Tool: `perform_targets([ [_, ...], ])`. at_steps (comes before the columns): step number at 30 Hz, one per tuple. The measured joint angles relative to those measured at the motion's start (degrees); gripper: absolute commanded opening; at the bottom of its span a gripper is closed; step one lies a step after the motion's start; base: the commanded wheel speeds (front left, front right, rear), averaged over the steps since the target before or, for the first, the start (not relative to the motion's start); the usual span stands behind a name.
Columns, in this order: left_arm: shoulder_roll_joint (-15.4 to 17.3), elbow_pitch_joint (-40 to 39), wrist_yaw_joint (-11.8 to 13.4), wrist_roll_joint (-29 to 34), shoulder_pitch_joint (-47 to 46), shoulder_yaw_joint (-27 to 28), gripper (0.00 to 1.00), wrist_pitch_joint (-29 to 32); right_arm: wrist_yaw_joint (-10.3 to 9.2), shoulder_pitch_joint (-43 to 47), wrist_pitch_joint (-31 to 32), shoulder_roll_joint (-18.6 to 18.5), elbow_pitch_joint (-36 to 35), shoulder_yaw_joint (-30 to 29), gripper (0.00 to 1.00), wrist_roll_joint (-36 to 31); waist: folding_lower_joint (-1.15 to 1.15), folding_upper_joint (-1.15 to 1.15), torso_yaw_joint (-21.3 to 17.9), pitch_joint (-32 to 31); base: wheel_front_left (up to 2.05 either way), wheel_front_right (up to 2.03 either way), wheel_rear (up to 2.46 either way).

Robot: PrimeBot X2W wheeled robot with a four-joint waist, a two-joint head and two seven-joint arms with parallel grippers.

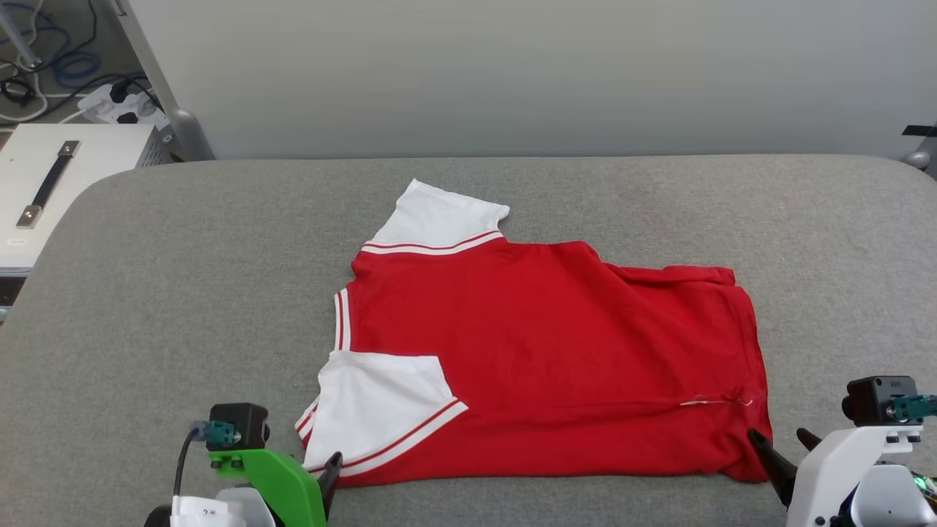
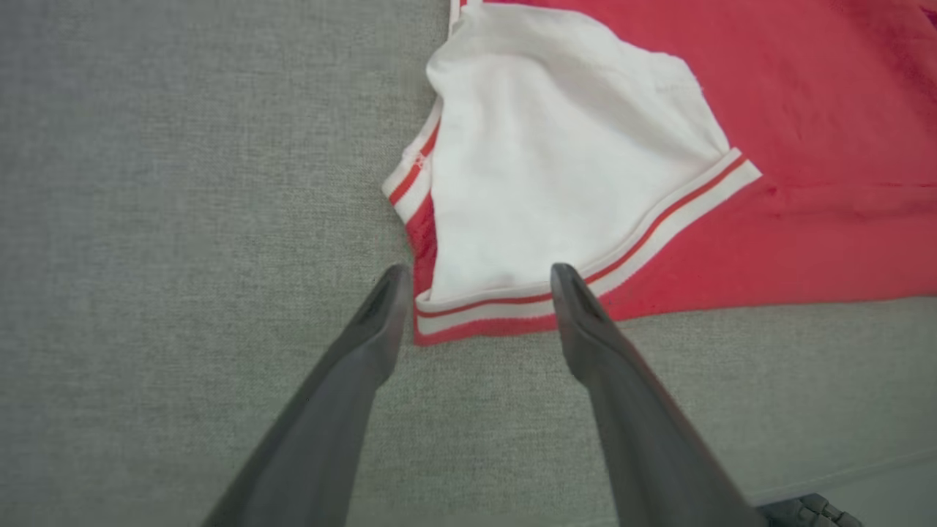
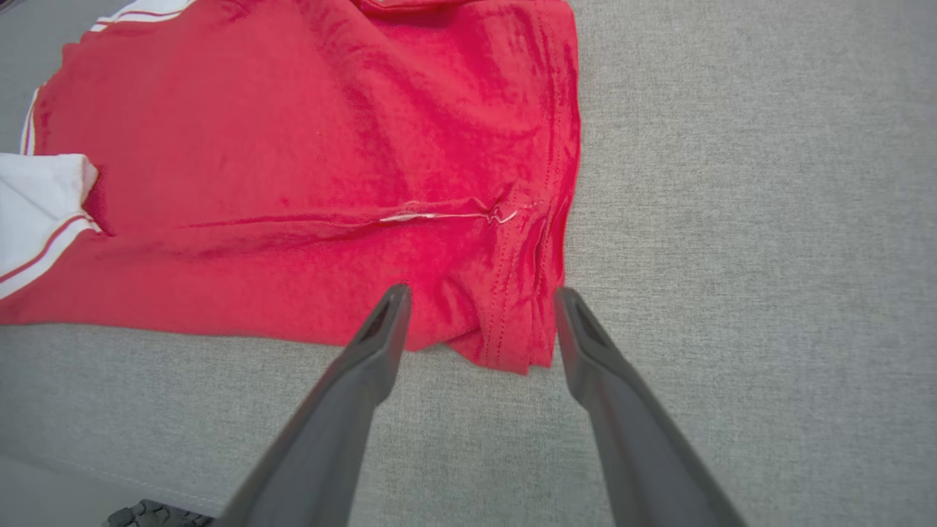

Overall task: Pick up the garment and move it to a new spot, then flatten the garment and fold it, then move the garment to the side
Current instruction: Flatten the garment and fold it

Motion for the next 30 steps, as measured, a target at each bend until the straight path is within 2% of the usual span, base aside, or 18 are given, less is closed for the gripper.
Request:
perform_targets([
  [8,1.3,-2.3,5.4,1.7,1.0,-0.3,1.00,2.0,0.00,0.3,1.3,1.0,-2.4,-0.5,1.00,-0.8,0.00,0.00,-1.0,2.5,0.00,0.00,0.00],
  [22,-0.3,3.6,5.3,2.0,-0.8,-0.4,1.00,0.8,0.00,-0.9,0.7,1.7,-2.6,-0.7,1.00,-1.3,0.00,0.00,-2.7,7.4,0.00,0.00,0.00],
  [23,-0.3,4.0,5.0,1.9,-0.9,-0.4,0.93,0.8,0.00,-0.9,0.6,1.7,-2.4,-0.7,1.00,-1.3,0.00,0.00,-2.7,7.4,0.00,0.00,0.00],
  [25,-0.4,4.5,4.4,1.9,-1.2,-0.6,0.00,1.0,0.00,-0.9,0.6,1.7,-2.1,-0.6,1.00,-1.4,0.00,0.00,-2.7,7.2,0.00,0.00,0.00],
  [30,-1.2,4.6,3.3,1.0,-1.4,-0.9,0.00,1.0,0.00,-0.9,0.5,1.3,-1.2,-0.7,1.00,-2.9,0.00,0.00,-2.3,6.3,0.00,0.00,0.00],
])
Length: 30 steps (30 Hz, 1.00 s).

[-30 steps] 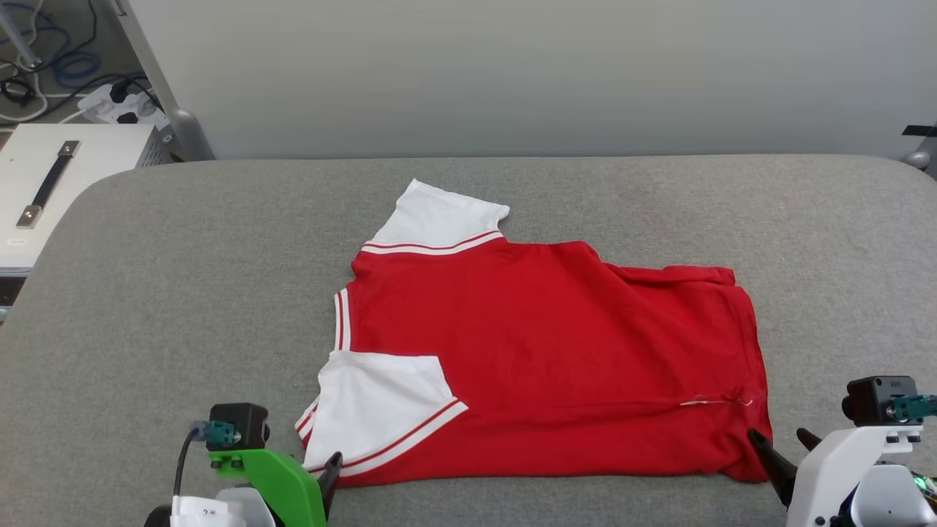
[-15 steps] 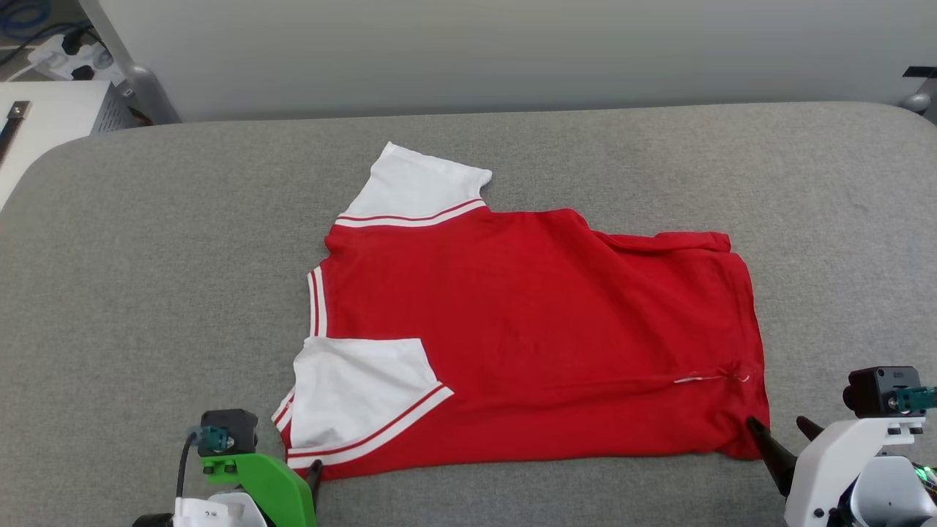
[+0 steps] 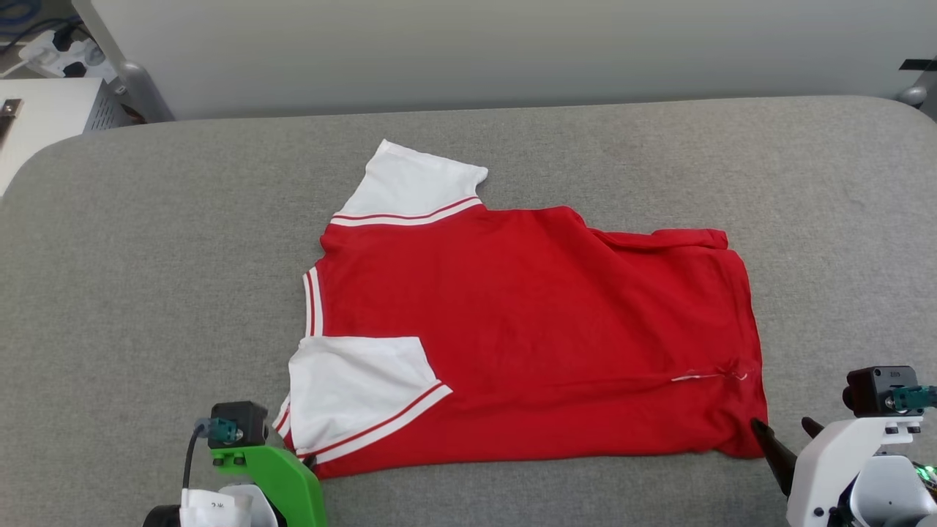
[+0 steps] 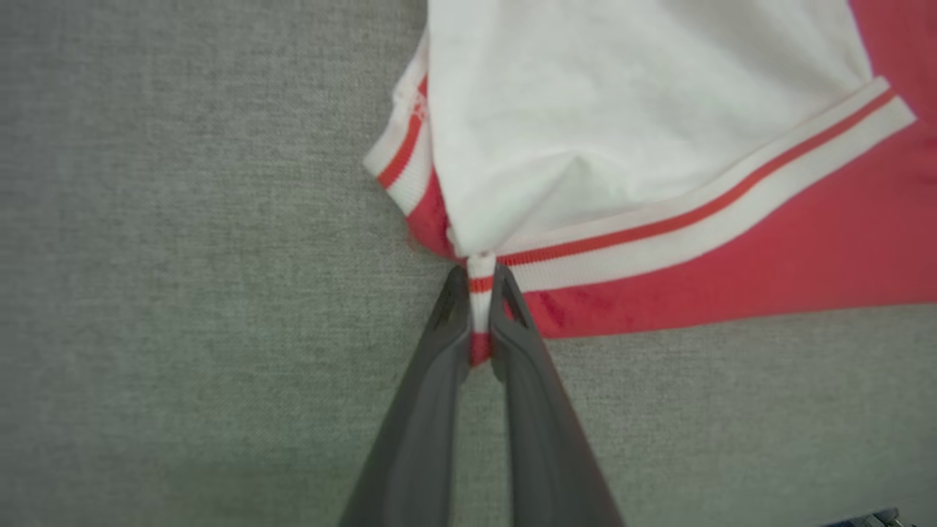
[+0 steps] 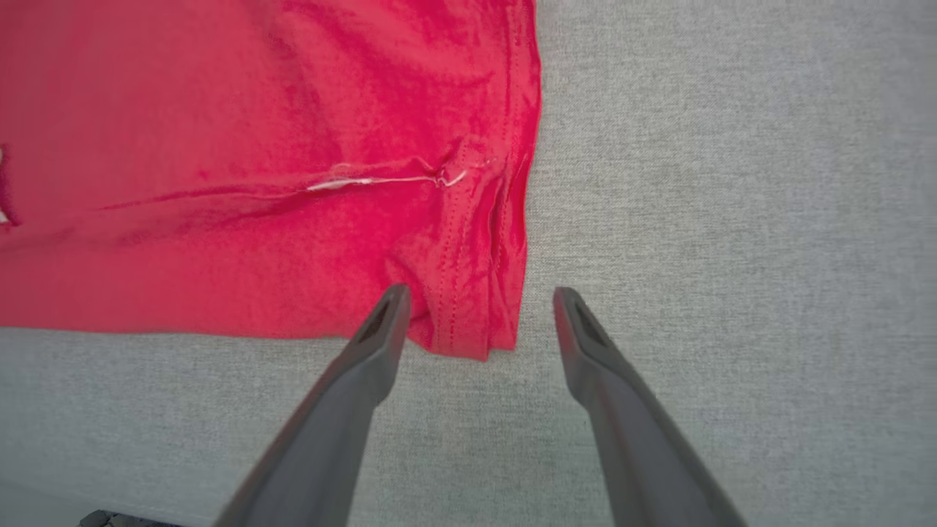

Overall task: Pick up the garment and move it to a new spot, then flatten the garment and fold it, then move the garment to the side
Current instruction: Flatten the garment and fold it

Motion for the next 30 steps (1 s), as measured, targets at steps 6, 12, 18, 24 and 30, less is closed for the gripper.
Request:
perform_targets([
  [6,0.0,-2.4,0.0,0.0,0.2,0.6,0.00,-2.3,0.00,0.0,0.0,-0.2,2.7,-0.8,1.00,-1.8,0.00,0.00,1.4,-1.0,0.00,0.00,0.00],
  [12,0.7,-7.6,0.6,0.5,0.2,0.9,0.00,-2.8,0.00,-1.0,0.0,0.8,7.4,-1.8,1.00,-2.7,0.00,0.00,3.2,-1.1,0.00,0.00,0.00],
  [18,1.5,-10.7,0.6,1.2,0.2,0.5,0.00,-2.8,0.00,-3.5,0.2,1.8,11.6,-2.9,1.00,-2.8,0.00,0.00,4.3,0.2,0.00,0.00,0.00],
  [24,1.9,-11.2,0.6,1.4,0.2,0.4,0.00,-2.8,0.00,-5.0,0.2,1.9,14.5,-3.5,1.00,-3.9,0.00,0.00,4.9,1.4,0.00,0.00,0.00],
  [30,1.9,-10.5,0.5,1.5,0.2,-0.2,0.00,-2.7,0.00,-5.6,0.2,1.8,15.9,-3.3,0.00,-3.9,0.00,0.00,4.8,0.8,0.00,0.00,0.00],
])
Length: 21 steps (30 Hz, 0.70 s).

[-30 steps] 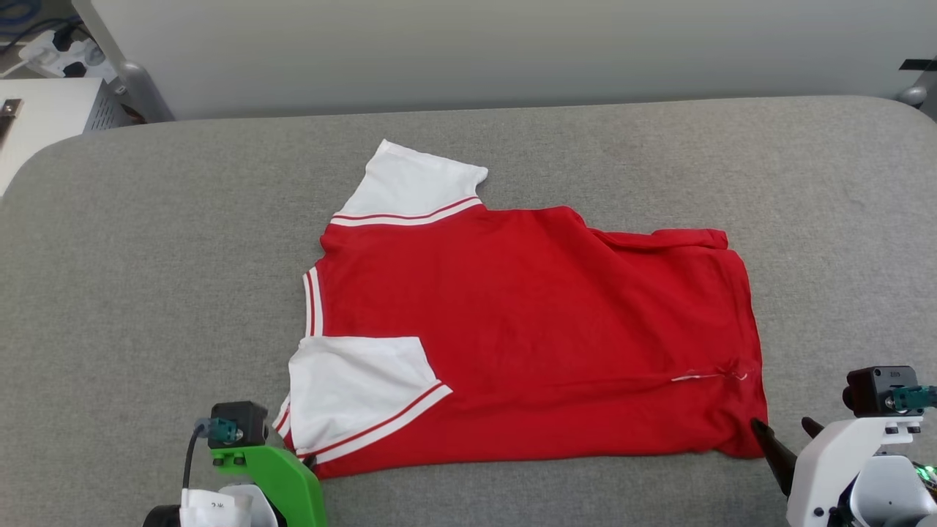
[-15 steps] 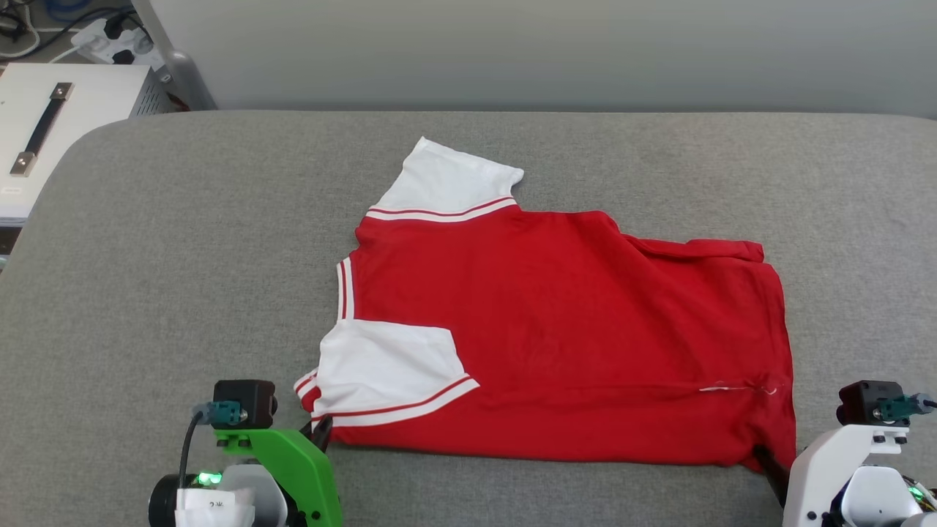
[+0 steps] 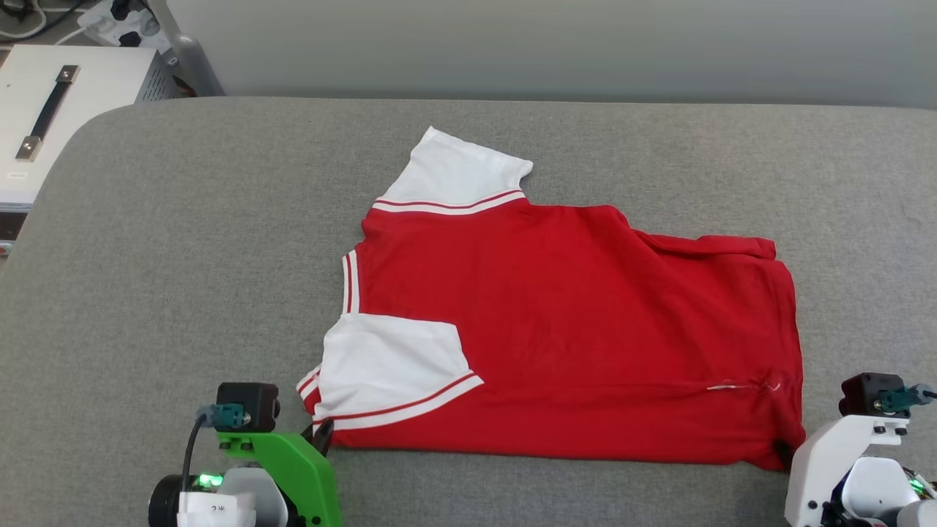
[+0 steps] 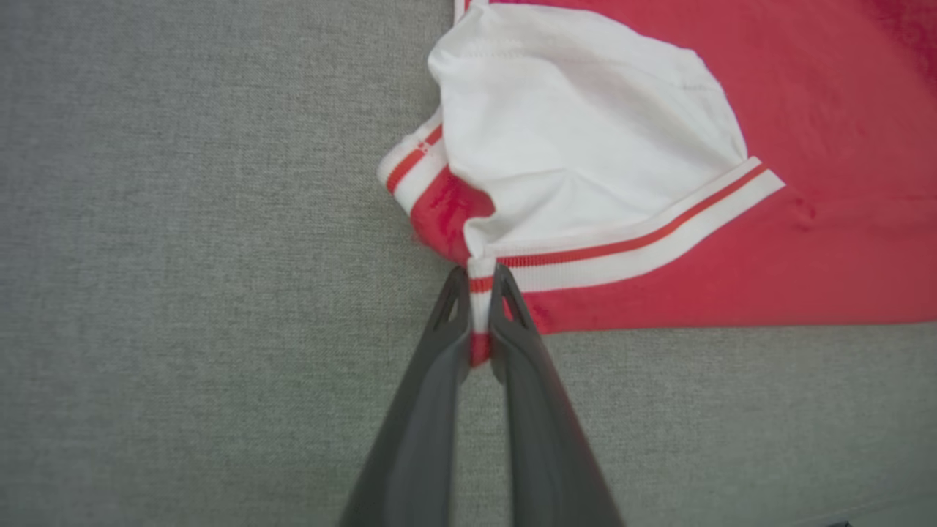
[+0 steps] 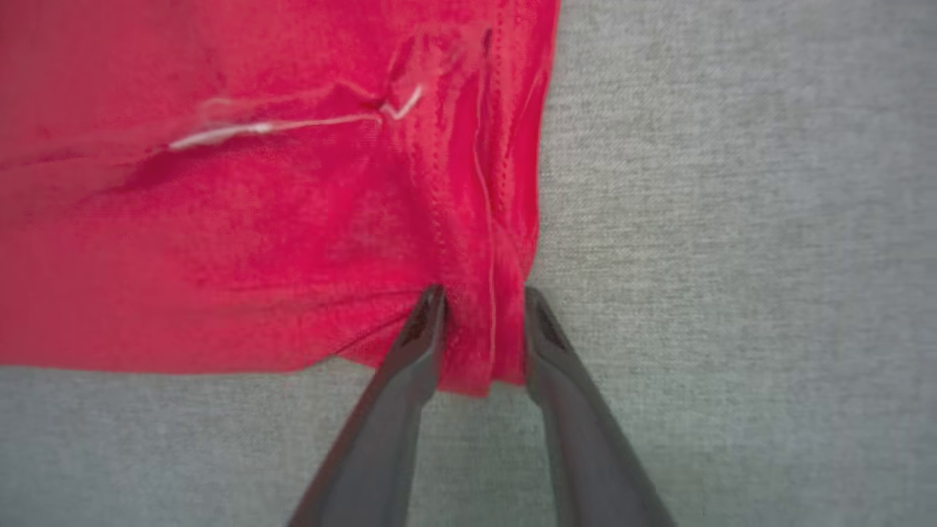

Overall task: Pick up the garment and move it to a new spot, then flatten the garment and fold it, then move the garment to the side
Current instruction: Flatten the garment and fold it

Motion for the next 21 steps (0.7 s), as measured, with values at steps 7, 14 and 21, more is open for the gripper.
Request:
perform_targets([
  [7,0.3,1.3,-0.1,0.0,0.9,-0.6,0.00,0.3,0.01,0.3,-0.5,-0.5,-0.2,-1.2,0.00,-0.1,0.00,0.00,-0.6,-2.4,0.00,0.00,0.00],
  [14,1.0,1.4,0.0,-0.6,3.7,-0.9,0.00,0.9,0.01,4.0,1.3,-0.3,-4.5,-1.9,0.00,0.8,0.00,0.00,-1.1,-5.2,0.00,0.00,0.00],
  [21,1.8,0.4,0.5,-1.5,6.3,-1.8,0.00,1.9,0.01,9.9,5.8,0.3,-9.5,-3.9,0.00,1.3,0.00,0.00,-0.9,-7.3,0.00,0.00,0.00],
])
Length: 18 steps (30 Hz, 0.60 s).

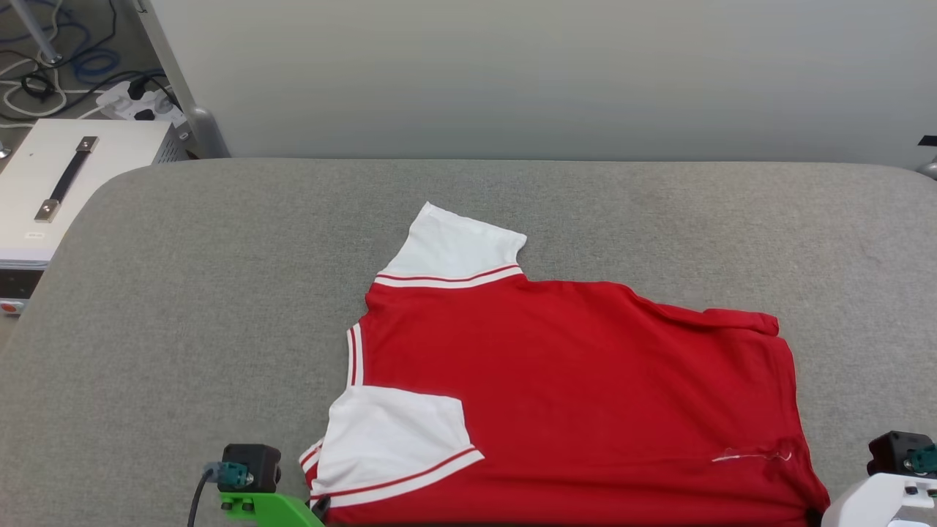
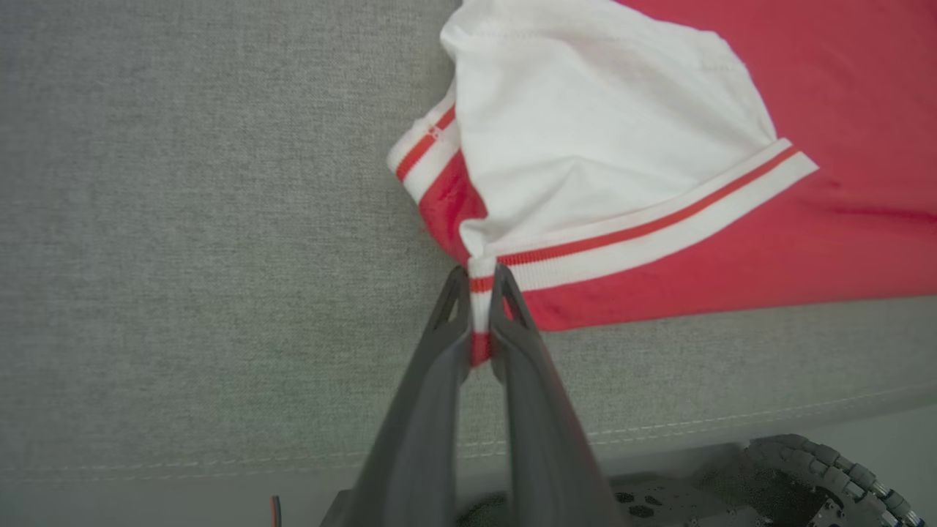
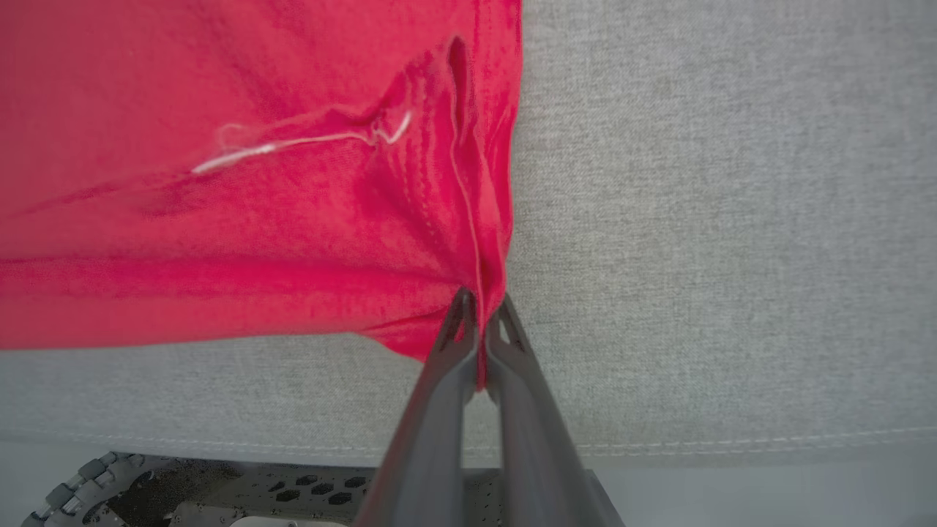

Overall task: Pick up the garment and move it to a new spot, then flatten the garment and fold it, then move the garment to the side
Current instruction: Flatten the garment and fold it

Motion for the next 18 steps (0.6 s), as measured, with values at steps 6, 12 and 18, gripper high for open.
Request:
perform_targets([
  [6,0.0,0.5,0.1,0.0,0.3,-1.2,0.00,1.1,0.00,1.3,0.8,0.9,-1.6,-1.4,0.00,0.5,0.00,0.00,0.0,0.2,0.00,0.00,0.00],
  [12,-0.8,2.6,-0.1,0.0,0.2,-2.3,0.00,1.7,0.00,0.6,-1.8,1.0,1.1,-1.2,0.00,0.6,0.00,0.00,-0.3,1.3,0.00,0.00,0.00],
  [18,-2.1,5.4,-1.3,0.0,-0.5,-2.6,0.59,1.6,0.00,-0.5,-3.7,0.7,4.4,-0.3,0.00,0.6,0.00,0.00,-0.5,2.1,0.00,0.00,0.00],
])
